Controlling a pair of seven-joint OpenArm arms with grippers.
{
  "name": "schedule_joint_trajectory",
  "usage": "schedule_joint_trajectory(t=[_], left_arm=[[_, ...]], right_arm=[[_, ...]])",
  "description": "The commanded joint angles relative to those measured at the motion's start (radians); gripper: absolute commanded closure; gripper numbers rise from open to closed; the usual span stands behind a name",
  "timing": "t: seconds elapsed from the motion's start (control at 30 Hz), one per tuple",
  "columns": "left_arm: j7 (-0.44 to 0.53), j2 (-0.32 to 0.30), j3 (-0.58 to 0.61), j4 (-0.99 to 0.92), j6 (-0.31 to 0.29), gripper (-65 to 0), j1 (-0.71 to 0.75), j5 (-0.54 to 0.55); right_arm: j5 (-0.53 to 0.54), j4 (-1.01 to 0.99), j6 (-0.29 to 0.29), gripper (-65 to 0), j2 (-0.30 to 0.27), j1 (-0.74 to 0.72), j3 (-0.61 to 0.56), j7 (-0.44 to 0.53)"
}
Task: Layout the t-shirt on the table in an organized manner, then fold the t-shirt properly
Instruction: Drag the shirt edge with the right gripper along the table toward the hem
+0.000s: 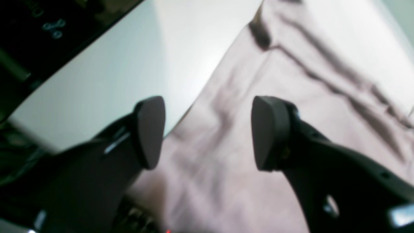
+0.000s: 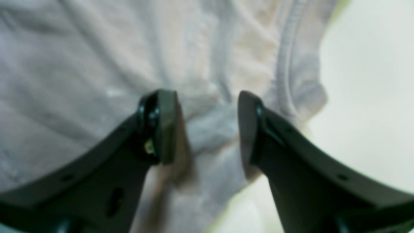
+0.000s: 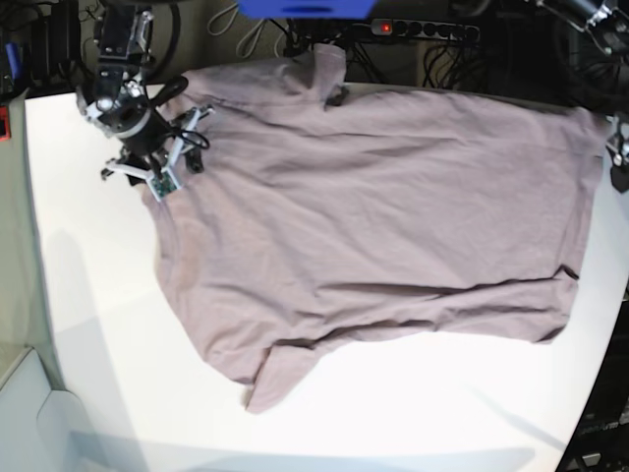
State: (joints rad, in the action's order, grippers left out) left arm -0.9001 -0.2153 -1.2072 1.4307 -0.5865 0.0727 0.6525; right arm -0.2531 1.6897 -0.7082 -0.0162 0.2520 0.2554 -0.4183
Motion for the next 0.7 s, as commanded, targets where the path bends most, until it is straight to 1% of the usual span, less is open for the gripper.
schedule_joint_trajectory(t=[0.0, 0.07, 0.13, 0.2, 0.33, 0.43, 0.53, 0.6, 0.67], left_arm=[[0.020, -0.009, 0.033, 0.015, -0.007, -40.9, -0.035, 0.025], [0.022, 0.001, 0.086, 0.002, -0.003, -40.9, -0.064, 0.023], [0.026, 0.014, 0.151, -0.032, -0.003, -40.7, -0.096, -0.007], [0.034, 0.035, 0.198, -0.078, -0.003, -40.7, -0.132, -0.064], [0.085, 0.061, 0.215, -0.195, -0.010, -40.5, -0.199, -0.227], [0.135, 0.058, 0.215, -0.282, -0.014, -40.5, -0.225, -0.334], [0.167, 0.047, 0.215, -0.345, -0.014, -40.5, -0.227, -0.377], [0.171, 0.030, 0.215, -0.353, -0.014, -40.5, -0.222, -0.376], [0.171, 0.029, 0.215, -0.353, -0.014, -40.5, -0.219, -0.377]], right_arm=[[0.019, 0.042, 0.010, -27.1, -0.005, -0.024, 0.003, 0.014], [0.021, 0.062, 0.010, -27.1, -0.005, -0.039, -0.001, 0.003], [0.021, 0.074, 0.010, -27.1, -0.005, -0.078, -0.017, -0.003], [0.019, 0.069, 0.010, -27.1, -0.005, -0.135, -0.052, -0.003], [0.015, -0.032, 0.010, -27.2, -0.006, -0.273, -0.113, -0.004], [0.015, -0.204, 0.010, -27.2, -0.006, -0.398, -0.115, -0.004], [0.013, -0.408, 0.010, -29.1, -0.011, -0.523, -0.112, 0.005], [0.013, -0.529, 0.010, -31.0, -0.043, -0.586, -0.110, 0.006], [0.016, -0.615, 0.010, -31.4, -0.070, -0.627, -0.110, 0.006]])
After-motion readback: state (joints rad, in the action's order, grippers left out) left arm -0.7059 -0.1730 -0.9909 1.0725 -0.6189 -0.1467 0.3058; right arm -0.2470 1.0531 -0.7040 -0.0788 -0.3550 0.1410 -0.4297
